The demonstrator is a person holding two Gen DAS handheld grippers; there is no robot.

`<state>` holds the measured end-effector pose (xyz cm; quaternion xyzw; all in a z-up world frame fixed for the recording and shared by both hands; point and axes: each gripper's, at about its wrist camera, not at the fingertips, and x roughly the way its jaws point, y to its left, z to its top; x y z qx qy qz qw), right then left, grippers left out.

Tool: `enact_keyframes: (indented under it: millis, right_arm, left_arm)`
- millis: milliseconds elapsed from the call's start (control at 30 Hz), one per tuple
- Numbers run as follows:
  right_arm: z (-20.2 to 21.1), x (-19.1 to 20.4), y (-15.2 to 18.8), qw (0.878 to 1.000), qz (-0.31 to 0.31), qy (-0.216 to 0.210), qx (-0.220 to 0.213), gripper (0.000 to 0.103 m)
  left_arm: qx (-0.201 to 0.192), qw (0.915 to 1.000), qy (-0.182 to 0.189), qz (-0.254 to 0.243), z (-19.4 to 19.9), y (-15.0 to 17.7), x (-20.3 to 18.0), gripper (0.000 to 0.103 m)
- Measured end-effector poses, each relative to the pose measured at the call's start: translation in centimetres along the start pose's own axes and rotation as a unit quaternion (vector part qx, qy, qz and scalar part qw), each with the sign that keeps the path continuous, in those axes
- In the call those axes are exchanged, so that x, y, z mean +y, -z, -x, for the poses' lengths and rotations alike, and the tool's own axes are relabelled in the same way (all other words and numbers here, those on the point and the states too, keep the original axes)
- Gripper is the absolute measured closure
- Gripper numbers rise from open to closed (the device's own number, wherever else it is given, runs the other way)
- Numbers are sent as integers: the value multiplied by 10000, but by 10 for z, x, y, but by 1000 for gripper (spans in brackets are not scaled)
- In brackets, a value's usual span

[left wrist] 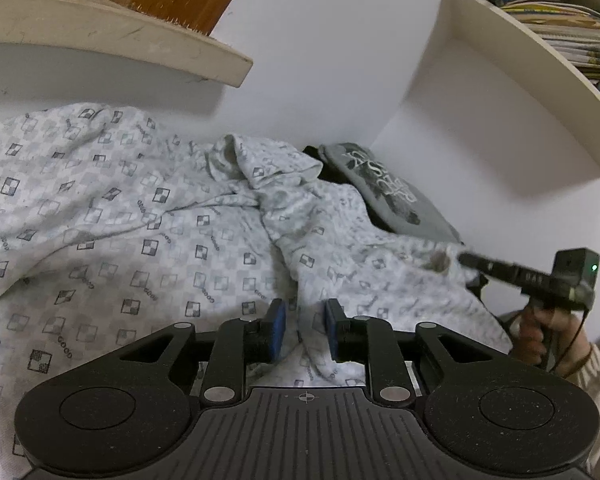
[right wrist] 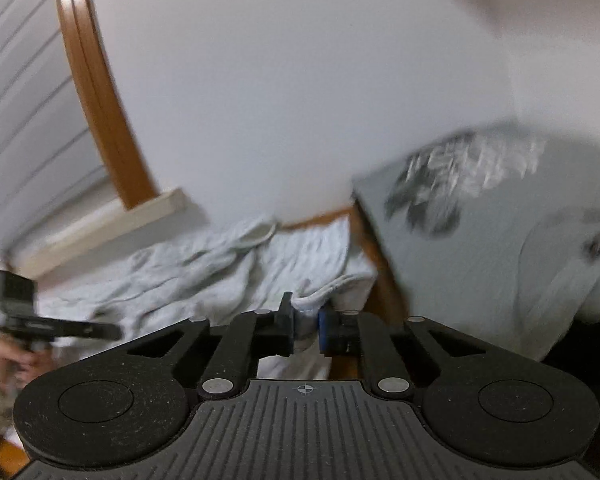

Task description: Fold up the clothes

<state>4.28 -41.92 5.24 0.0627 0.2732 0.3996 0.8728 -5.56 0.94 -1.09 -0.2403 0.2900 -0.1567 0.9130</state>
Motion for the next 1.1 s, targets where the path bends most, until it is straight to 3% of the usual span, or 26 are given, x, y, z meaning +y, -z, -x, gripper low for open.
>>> enact_keyframes:
  millis: [133, 200, 267, 400, 600, 633, 667, 700, 867, 1100]
  right_arm:
    - [4, -1, 12, 9999, 47, 29, 150, 89]
    - [6, -2, 17, 9997, 70, 44, 225, 78]
    - [7, -2, 23, 9995, 94, 58, 300, 59]
    - [11, -3, 35, 9989, 141, 87, 450, 59]
    - [3, 7, 44, 9969, 312, -36, 727, 60]
    - [0, 10, 45, 9963, 355, -80, 781, 64]
    - [-3, 13, 45, 9956, 398, -124, 835, 87]
    - [-5, 16, 46, 9950, 464, -130, 877, 100]
    - [28, 11, 34, 9941, 761, 433, 647, 102]
    - [28, 4, 31, 9944, 632, 566, 633, 101]
  left_arm:
    - [37, 10000, -35, -8, -1, 0, 1, 73]
    - [55, 10000, -38, -2, -1, 1, 1, 73]
    - [65, 10000, -41, -3, -1, 1, 1, 73]
    - [77, 10000, -33, -28, -1, 1, 1, 65]
    - [99, 9998, -97, -159, 0, 1, -4, 64]
    - [97, 9997, -115, -179, 0, 2, -5, 64]
    - [93, 9997, -134, -199, 0, 2, -6, 64]
    - [79, 9996, -150, -208, 0, 2, -6, 64]
    - [-26, 9996, -193, -198, 5, 2, -5, 61]
    - [-16, 9995, -236, -219, 5, 1, -3, 56]
